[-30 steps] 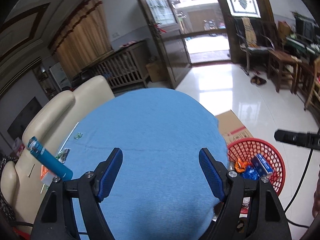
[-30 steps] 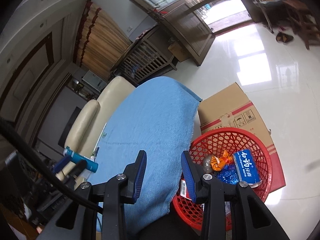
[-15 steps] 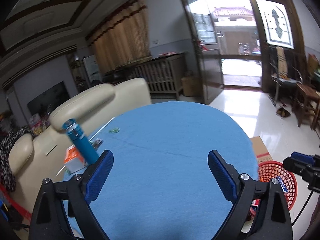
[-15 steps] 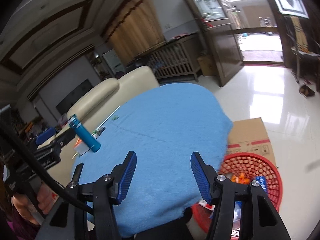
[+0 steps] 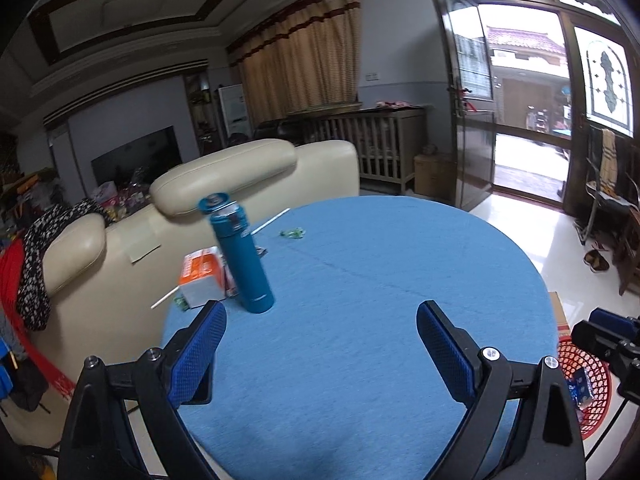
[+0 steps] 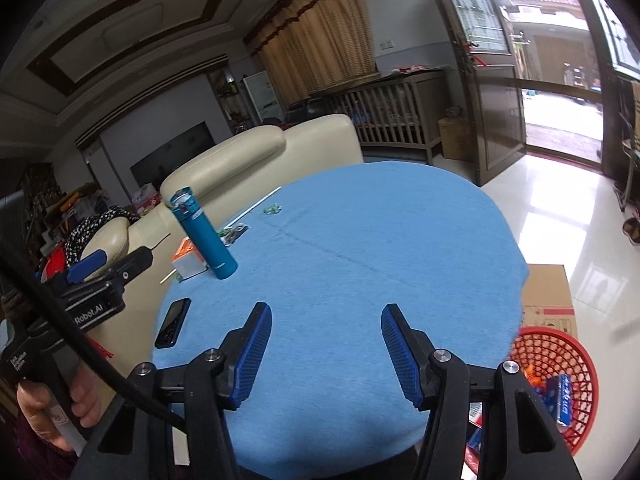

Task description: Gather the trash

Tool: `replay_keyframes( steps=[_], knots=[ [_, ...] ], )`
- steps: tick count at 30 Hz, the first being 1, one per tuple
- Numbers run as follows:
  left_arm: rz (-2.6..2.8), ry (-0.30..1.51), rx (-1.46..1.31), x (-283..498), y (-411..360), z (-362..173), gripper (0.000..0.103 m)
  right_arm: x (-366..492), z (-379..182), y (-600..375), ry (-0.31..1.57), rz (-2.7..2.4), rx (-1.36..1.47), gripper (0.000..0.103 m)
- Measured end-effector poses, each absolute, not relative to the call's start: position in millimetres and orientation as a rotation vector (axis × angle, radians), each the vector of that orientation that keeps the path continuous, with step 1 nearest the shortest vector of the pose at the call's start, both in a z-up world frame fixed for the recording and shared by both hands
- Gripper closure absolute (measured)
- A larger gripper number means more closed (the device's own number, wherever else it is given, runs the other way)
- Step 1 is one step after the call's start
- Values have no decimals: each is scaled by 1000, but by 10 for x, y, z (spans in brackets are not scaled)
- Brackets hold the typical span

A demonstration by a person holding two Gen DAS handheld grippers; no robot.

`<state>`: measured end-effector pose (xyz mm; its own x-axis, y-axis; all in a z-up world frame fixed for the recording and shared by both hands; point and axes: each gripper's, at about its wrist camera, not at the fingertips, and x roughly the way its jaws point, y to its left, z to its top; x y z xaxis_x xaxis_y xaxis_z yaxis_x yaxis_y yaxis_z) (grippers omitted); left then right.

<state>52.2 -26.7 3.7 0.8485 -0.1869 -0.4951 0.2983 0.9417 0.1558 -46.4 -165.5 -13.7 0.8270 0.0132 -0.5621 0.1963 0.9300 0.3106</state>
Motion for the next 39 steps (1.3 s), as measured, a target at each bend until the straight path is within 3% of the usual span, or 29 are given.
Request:
replay_keyframes(
  steps=[39],
  knots=[
    [-179, 444, 200, 205, 441, 206, 5, -335, 136, -992, 525, -28, 287, 40]
  ],
)
